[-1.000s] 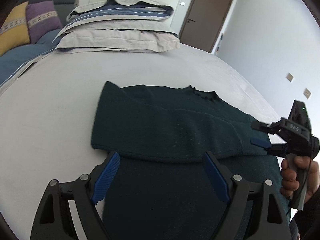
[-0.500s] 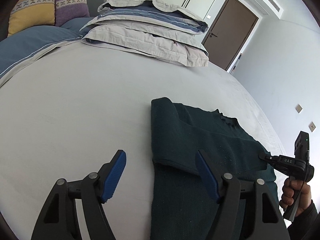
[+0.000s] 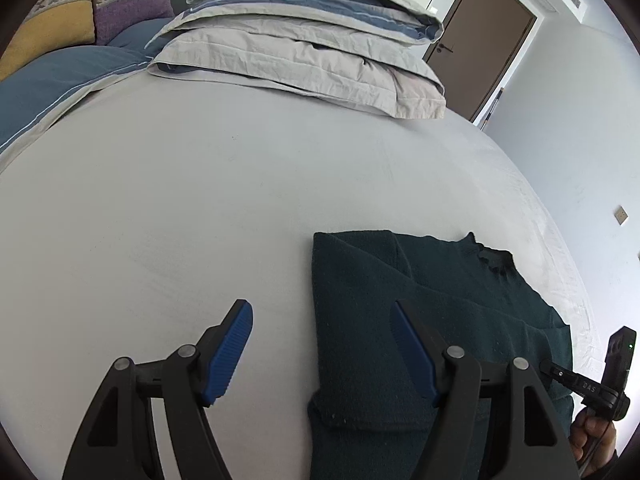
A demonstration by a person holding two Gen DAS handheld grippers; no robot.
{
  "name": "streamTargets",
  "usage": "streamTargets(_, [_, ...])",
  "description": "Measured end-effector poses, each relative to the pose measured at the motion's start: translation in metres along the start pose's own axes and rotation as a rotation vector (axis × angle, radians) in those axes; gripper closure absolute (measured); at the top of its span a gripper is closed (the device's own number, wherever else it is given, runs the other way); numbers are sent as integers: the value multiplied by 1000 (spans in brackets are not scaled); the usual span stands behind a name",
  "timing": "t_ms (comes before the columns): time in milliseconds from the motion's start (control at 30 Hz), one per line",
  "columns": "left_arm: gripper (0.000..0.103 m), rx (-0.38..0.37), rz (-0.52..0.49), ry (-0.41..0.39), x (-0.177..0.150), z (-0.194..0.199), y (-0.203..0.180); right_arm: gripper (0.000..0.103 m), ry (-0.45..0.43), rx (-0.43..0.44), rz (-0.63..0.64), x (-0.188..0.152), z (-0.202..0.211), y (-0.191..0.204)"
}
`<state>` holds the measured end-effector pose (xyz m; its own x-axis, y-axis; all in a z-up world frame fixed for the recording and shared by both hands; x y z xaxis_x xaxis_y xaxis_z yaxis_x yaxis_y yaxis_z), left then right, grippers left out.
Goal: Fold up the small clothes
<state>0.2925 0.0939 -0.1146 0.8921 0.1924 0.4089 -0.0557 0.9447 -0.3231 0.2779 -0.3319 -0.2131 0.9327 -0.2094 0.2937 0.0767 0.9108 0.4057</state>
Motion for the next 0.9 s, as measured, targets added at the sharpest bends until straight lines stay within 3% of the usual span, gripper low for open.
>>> streamTargets(167, [53,18,-33,72,21,-38,-6,96,13,4,6,-1,-10,-3])
streamTargets(300, [57,34,-28,91,31,-56,-7,96,9,13,9,-1,-12,-4])
streamTargets(367, [79,41,-37,105,30,-65,-8,96,9,11,15,0,-13,-4])
streamTargets(467, [90,68,-41,98,27,-72,-4,97,1,0,21,-2,-11,-4])
streamTargets(667, [91,78,-33,67,23,-77,3,97,-16,-23,1,-2,-13,-7])
streamTargets(900, [90,109,-83,42,10,-49,-5,93,-13,44,-94,-4,-5,-13])
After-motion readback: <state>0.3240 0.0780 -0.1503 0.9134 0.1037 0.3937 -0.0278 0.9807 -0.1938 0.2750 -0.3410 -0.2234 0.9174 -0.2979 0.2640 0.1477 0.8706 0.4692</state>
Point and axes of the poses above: each gripper's, at about its wrist camera, not at the fingertips, and z roughly against the way its jaws point, y to its left, x to its top, the point moved 4 cm from there along -z, roughly the way its jaws point, and after that the axes turned 12 degrees about y, right-handed, at the moved point
